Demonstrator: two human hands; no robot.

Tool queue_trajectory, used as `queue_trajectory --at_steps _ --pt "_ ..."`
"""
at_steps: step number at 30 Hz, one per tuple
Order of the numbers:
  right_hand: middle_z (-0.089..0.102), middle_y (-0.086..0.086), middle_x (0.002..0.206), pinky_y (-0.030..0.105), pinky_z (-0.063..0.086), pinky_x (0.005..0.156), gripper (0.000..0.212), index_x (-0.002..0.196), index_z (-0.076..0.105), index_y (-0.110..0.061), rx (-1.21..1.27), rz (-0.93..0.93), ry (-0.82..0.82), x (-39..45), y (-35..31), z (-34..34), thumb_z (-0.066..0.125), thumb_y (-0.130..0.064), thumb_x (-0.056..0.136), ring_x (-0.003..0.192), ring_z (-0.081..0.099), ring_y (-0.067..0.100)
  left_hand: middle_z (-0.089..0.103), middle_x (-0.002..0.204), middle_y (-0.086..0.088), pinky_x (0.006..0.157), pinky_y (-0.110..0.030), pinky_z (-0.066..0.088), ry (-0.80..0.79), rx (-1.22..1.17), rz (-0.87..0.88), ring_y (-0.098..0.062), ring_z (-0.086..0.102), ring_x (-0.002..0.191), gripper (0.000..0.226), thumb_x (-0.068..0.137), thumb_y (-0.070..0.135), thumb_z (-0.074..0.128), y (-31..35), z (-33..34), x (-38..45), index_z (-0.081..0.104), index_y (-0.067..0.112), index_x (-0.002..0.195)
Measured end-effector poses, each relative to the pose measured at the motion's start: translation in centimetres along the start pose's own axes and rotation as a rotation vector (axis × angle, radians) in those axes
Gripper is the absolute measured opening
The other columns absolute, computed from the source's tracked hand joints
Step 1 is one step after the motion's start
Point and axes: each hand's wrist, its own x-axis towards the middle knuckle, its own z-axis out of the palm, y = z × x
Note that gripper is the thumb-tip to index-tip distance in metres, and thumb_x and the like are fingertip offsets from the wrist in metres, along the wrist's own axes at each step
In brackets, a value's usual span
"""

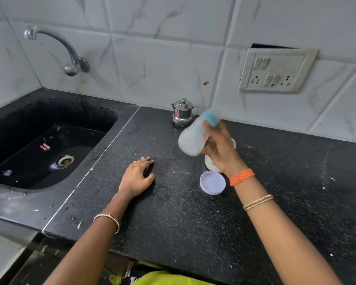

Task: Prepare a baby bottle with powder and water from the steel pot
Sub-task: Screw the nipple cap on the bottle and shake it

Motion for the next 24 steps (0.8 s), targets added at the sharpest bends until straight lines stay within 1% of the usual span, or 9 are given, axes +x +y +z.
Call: queue_trajectory --at_steps 2,5,6,9,11,13,15,19,24 --pt "0.067 -0.002 0.1 0.042 0.059 0.063 0.074 0.13 0.043 -0.016 -0.147 -0.045 -0.132 -0.7 -0.2 -0.2 0.083 -0.017 0.067 0.087 0.068 0.015 0.046 0.144 -0.005 0.114 -0.036 0.022 0.01 -0.009 0.001 -0.019 0.036 0.137 0.076 0.069 0.051 0.032 0.1 0.0 -0.1 0.053 0.015 0.133" --pt "0.059 0.008 0.117 0.039 0.057 0.056 0.077 0.14 0.027 -0.017 0.087 -0.233 0.245 -0.1 -1.0 0.7 0.074 -0.014 0.08 0.09 0.063 0.015 0.046 0.144 -0.006 0.113 -0.035 0.023 0.01 -0.005 0.0 -0.02 0.037 0.137 0.075 0.069 0.05 0.033 0.1 0.0 -0.1 0.054 0.015 0.132" --pt "0.057 0.01 0.121 0.041 0.057 0.057 0.078 0.141 0.022 -0.019 0.055 -0.245 0.254 -0.3 -1.4 1.1 0.072 -0.013 0.082 0.092 0.063 0.016 0.047 0.144 -0.006 0.113 -0.036 0.024 0.007 -0.004 -0.003 -0.02 0.037 0.137 0.074 0.069 0.049 0.034 0.1 -0.1 -0.1 0.054 0.015 0.132" --pt "0.061 0.011 0.114 0.036 0.058 0.06 0.087 0.141 0.03 -0.021 -0.357 -0.146 -0.245 -1.9 -2.1 1.1 0.079 -0.003 0.071 0.087 0.068 0.016 0.046 0.144 -0.005 0.114 -0.035 0.022 -0.003 -0.011 -0.012 -0.019 0.036 0.137 0.066 0.074 0.042 0.042 0.2 -0.1 0.0 0.053 0.015 0.133" --pt "0.063 0.011 0.112 0.034 0.058 0.065 0.088 0.132 0.04 -0.028 -0.351 -0.221 -0.415 -2.8 -2.9 1.1 0.087 -0.012 0.06 0.089 0.069 0.018 0.045 0.145 -0.005 0.113 -0.034 0.021 -0.005 -0.022 -0.015 -0.019 0.035 0.137 0.063 0.075 0.037 0.045 0.2 -0.2 -0.1 0.053 0.015 0.133" --pt "0.063 0.015 0.114 0.036 0.059 0.066 0.088 0.13 0.038 -0.029 -0.133 -0.403 -0.111 -2.2 -3.6 1.9 0.089 -0.029 0.059 0.09 0.068 0.019 0.046 0.144 -0.005 0.113 -0.034 0.022 0.0 -0.025 -0.012 -0.019 0.035 0.137 0.062 0.075 0.036 0.045 0.4 -0.1 -0.2 0.053 0.015 0.132" --pt "0.06 0.015 0.115 0.038 0.059 0.064 0.091 0.14 0.025 -0.02 -0.014 -0.475 0.121 -1.5 -3.6 2.2 0.083 -0.022 0.07 0.086 0.067 0.015 0.046 0.144 -0.006 0.113 -0.034 0.022 0.005 -0.025 -0.015 -0.019 0.035 0.137 0.062 0.075 0.036 0.045 0.4 -0.1 -0.2 0.053 0.015 0.132" --pt "0.061 0.018 0.114 0.031 0.058 0.066 0.094 0.138 0.03 -0.013 -0.29 -0.265 -0.252 -2.4 -3.0 2.3 0.084 -0.009 0.062 0.082 0.069 0.012 0.044 0.146 -0.004 0.113 -0.034 0.02 -0.003 -0.034 -0.019 -0.019 0.034 0.138 0.063 0.076 0.037 0.045 0.5 -0.3 -0.2 0.051 0.015 0.134" --pt "0.052 0.02 0.134 0.046 0.059 0.066 0.081 0.142 0.02 -0.022 0.161 -0.403 0.297 -0.7 -3.4 3.1 0.074 -0.02 0.081 0.094 0.064 0.018 0.044 0.146 -0.004 0.113 -0.031 0.019 0.01 -0.035 -0.014 -0.018 0.034 0.138 0.063 0.075 0.038 0.045 0.4 -0.2 -0.2 0.052 0.016 0.134"
